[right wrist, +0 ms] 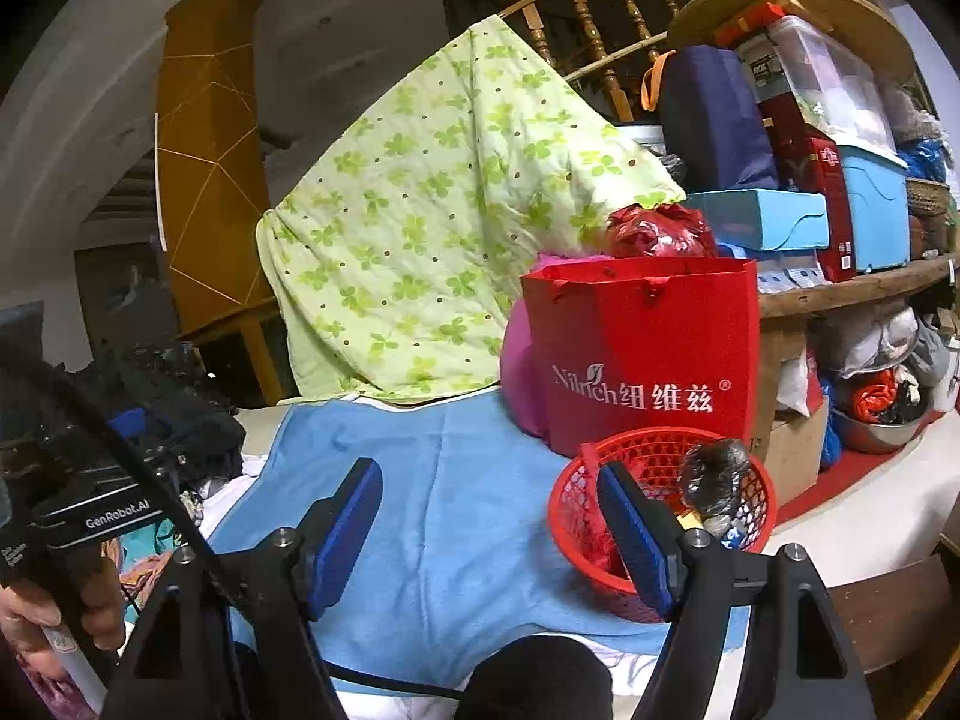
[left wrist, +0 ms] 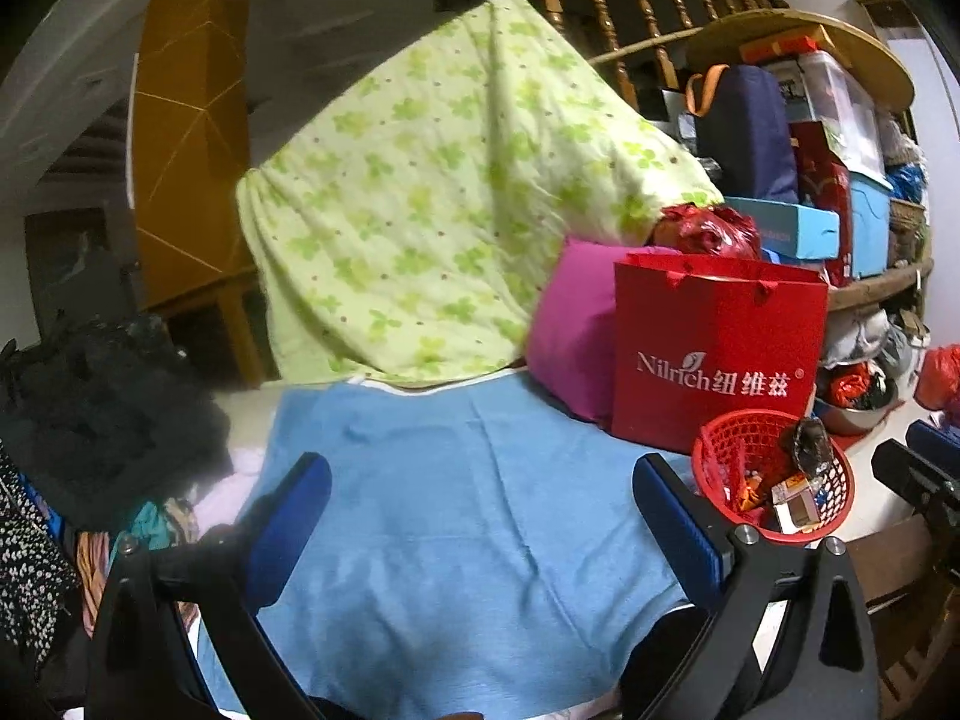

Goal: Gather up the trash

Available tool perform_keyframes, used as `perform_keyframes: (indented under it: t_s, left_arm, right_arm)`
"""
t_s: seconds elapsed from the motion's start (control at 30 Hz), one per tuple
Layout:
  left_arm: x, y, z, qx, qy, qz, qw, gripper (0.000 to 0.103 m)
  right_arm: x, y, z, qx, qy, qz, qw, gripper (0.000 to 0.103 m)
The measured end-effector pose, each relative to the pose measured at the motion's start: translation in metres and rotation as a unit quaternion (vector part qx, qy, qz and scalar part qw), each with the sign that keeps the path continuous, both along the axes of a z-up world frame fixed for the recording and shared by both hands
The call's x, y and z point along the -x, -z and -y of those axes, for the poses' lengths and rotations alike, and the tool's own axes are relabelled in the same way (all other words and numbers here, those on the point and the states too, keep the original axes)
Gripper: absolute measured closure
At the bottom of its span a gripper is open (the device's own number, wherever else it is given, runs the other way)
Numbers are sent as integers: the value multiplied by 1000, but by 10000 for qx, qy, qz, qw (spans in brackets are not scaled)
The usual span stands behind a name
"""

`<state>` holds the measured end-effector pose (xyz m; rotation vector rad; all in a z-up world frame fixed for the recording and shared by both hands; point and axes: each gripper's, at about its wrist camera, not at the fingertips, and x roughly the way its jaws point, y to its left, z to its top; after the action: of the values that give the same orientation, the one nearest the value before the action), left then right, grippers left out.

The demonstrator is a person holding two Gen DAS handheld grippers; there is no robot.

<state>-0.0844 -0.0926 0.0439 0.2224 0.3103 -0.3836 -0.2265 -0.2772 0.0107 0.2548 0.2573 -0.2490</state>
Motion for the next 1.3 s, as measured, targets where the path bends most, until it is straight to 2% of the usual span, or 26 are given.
perform_keyframes:
  t_s: [0.33,0.77,1.3]
  left_arm:
    - [1,-7,-23,214,-230,-110,9994,2]
    - [-7,2,-40,63,-820,-24,9966,2]
    - [-7,16,-27,-314,-652,-225,9971,2]
  right_arm:
    - [7,-11,-13,141,-5,59,9999,26]
    - [0,-5,-8,-21,117,-55,9999,26]
    - [-4,9,8,-88,280,-144,9995,26]
